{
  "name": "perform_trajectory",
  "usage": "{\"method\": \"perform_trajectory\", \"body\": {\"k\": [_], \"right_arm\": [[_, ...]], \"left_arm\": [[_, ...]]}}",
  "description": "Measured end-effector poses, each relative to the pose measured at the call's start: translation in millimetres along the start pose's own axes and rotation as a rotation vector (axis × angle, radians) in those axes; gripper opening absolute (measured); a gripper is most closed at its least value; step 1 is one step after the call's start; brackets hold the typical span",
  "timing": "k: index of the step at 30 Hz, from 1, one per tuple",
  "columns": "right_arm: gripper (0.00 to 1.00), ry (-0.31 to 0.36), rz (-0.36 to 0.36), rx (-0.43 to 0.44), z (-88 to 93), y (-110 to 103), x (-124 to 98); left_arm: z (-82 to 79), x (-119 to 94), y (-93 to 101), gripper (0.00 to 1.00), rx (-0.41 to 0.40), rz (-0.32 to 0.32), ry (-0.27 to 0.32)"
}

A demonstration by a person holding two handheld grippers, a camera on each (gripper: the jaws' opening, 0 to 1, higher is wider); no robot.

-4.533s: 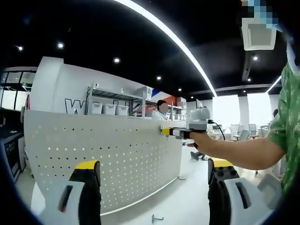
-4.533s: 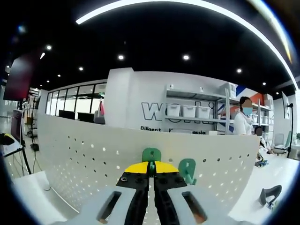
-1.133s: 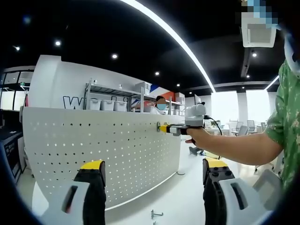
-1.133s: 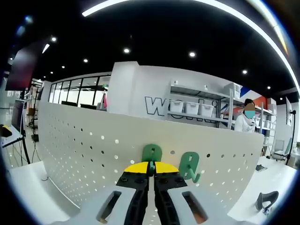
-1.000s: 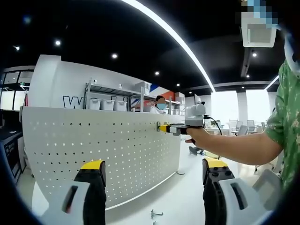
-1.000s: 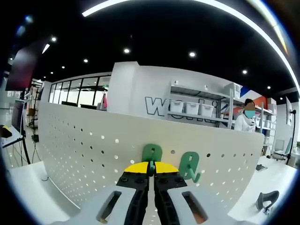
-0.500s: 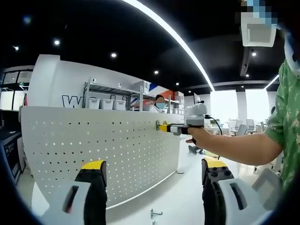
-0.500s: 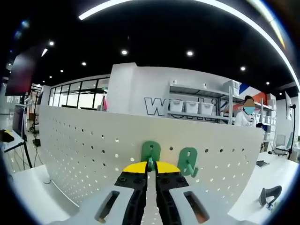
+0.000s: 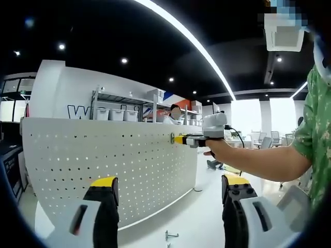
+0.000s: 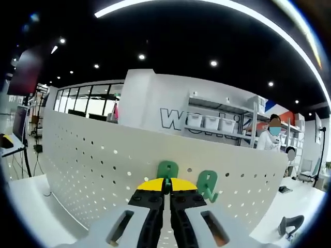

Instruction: Insert the hook assembly into the mounting plate slot until the hook locks in place.

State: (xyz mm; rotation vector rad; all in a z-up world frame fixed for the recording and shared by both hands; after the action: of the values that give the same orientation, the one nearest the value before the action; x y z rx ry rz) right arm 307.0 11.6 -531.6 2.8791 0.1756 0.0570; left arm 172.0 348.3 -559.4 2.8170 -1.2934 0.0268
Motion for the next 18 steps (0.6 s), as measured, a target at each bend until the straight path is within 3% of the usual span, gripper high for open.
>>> {"method": "perform_trajectory", "body": {"k": [11,18], "right_arm": [[0.01,-0.034,-0.035,0.063,-2.0,6.0,3.4],[0.02,0.001,-0.033,0.072,-6.3,6.1,4.3]], "left_arm": [[0.9,1.3,0.1,0.83,0.000,0.004,-0.002],[1.0,2.9,1.1,0.83,0.000,0.008,-0.001]]}}
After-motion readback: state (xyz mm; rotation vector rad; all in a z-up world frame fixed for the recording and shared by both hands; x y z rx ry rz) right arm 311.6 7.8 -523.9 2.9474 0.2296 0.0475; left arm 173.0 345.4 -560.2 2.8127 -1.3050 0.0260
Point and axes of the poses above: the point that each gripper's makers call its tool centre point, and the gripper's own axes: x roughly forward along the fingers, y roughly to its right, z roughly out of its underside, the point moved 10 cm from there along -x, roughly backward along the fingers
